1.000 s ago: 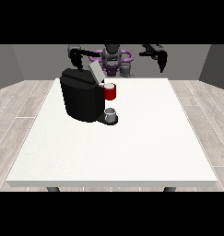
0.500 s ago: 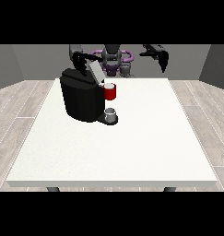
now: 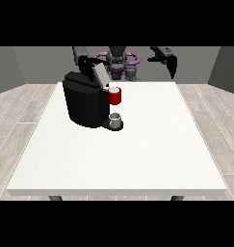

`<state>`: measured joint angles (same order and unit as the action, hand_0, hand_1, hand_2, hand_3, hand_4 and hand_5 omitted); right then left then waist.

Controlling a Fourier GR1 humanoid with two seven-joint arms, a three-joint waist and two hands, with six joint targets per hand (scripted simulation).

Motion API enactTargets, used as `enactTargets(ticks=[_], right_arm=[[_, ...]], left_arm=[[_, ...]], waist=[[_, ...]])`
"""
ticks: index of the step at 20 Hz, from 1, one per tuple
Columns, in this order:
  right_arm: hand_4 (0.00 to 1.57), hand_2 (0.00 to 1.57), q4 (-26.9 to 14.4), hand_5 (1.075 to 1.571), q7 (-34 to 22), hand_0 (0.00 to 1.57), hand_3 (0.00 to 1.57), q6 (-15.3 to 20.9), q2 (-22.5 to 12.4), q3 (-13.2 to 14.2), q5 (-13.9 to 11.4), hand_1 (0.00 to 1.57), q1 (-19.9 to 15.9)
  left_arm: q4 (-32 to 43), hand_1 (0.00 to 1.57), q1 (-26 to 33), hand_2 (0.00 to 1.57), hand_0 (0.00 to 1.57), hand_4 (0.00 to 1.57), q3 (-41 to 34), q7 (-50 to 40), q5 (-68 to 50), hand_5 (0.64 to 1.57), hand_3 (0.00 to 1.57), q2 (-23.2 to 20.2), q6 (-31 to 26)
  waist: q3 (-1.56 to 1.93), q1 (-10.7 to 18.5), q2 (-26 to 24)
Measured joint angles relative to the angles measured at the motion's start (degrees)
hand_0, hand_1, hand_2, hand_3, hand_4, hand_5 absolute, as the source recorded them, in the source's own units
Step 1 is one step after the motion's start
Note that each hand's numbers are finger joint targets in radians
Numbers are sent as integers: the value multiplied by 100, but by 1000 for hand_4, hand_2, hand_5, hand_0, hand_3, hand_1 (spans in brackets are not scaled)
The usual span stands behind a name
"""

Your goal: Insert the coffee pod into the coffee machine and close the lid

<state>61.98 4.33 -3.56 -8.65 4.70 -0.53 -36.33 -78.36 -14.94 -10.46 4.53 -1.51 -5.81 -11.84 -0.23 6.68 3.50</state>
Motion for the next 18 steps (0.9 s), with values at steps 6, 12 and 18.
enactTargets(ticks=[6, 12, 18], right_arm=[[0, 0, -142, 1571, 187, 0, 0, 41, 27, 17, -65, 0, -168], [140, 0, -238, 1571, -112, 0, 0, 86, 162, -179, -239, 0, -461], [149, 0, -332, 1571, -309, 0, 0, 81, 205, -350, -490, 0, -775]], left_arm=[[-37, 0, 49, 0, 0, 24, 92, 22, 5, 1571, 0, 16, 52], [193, 0, -59, 0, 0, 148, -16, 101, -25, 1571, 0, -94, 124], [289, 0, -91, 0, 0, 154, 12, 80, -49, 1571, 0, -104, 170]], waist=[[5, 64, 35], [18, 21, 77], [20, 60, 30]])
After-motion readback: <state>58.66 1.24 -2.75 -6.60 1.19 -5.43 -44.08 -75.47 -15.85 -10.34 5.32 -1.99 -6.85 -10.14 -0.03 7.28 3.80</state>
